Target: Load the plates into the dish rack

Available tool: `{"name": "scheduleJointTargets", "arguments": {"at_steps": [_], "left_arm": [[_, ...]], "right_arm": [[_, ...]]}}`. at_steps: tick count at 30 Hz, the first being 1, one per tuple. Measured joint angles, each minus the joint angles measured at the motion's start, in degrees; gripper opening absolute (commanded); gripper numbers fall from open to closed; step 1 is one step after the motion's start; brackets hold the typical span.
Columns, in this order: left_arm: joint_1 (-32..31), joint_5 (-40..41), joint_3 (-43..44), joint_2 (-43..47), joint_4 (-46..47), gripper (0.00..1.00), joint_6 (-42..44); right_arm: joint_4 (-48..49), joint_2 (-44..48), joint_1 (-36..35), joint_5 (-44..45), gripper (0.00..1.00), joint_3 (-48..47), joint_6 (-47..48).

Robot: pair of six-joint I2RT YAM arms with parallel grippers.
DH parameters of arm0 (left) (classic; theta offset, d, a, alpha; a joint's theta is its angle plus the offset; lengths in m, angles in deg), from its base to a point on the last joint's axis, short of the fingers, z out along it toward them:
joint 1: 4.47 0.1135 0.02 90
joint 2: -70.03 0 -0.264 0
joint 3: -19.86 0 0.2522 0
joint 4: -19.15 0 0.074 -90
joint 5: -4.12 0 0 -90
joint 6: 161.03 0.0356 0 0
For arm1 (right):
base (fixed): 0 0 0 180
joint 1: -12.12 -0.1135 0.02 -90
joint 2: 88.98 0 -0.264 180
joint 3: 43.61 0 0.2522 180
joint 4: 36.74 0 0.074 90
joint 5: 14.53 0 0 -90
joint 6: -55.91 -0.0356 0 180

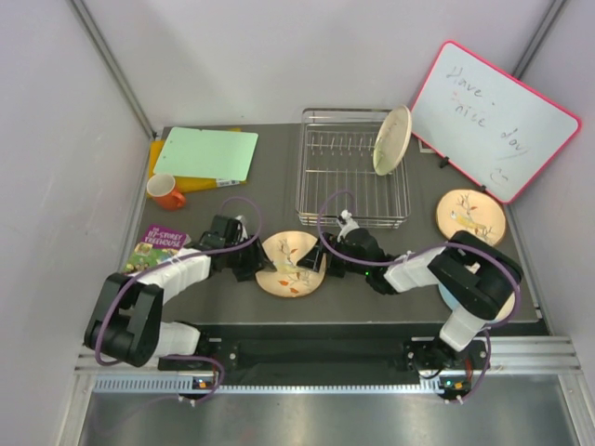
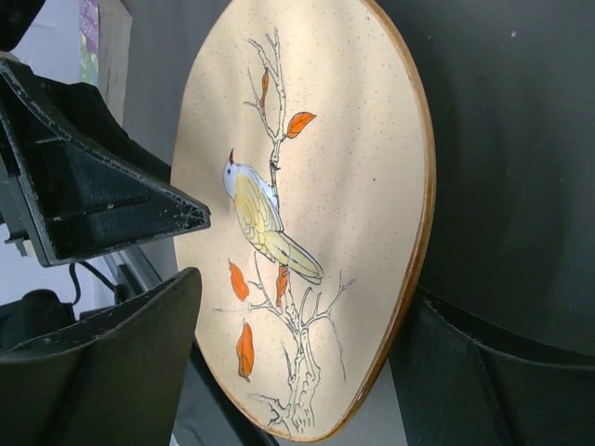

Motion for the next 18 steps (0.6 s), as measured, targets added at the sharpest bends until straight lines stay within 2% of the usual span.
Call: {"name": "scheduleJointTargets", "arguments": {"at_steps": [11, 12, 17, 18], "left_arm": [[-2.16, -0.52, -3.37, 3.67, -0.26, 0.54, -2.64], [-2.19, -0.57, -3.39, 3.67, -0.31, 0.54, -2.86], [-2.73, -1.16, -3.48, 3.43, -0.81, 0.54, -3.50], [-2.84, -1.51, -3.48, 3.23, -1.18, 0.54, -3.56]], "right_arm": [[-0.31, -1.20, -0.52, 2.45, 0.61, -1.42, 2.10], [-0.31, -1.46, -0.57, 2.82, 0.57, -1.70, 2.43], [-0.11, -3.32, -0.59, 4.39, 0.52, -3.87, 3.98], [-0.04, -3.80, -0.61, 4.63, 0.46, -4.52, 4.46]]}}
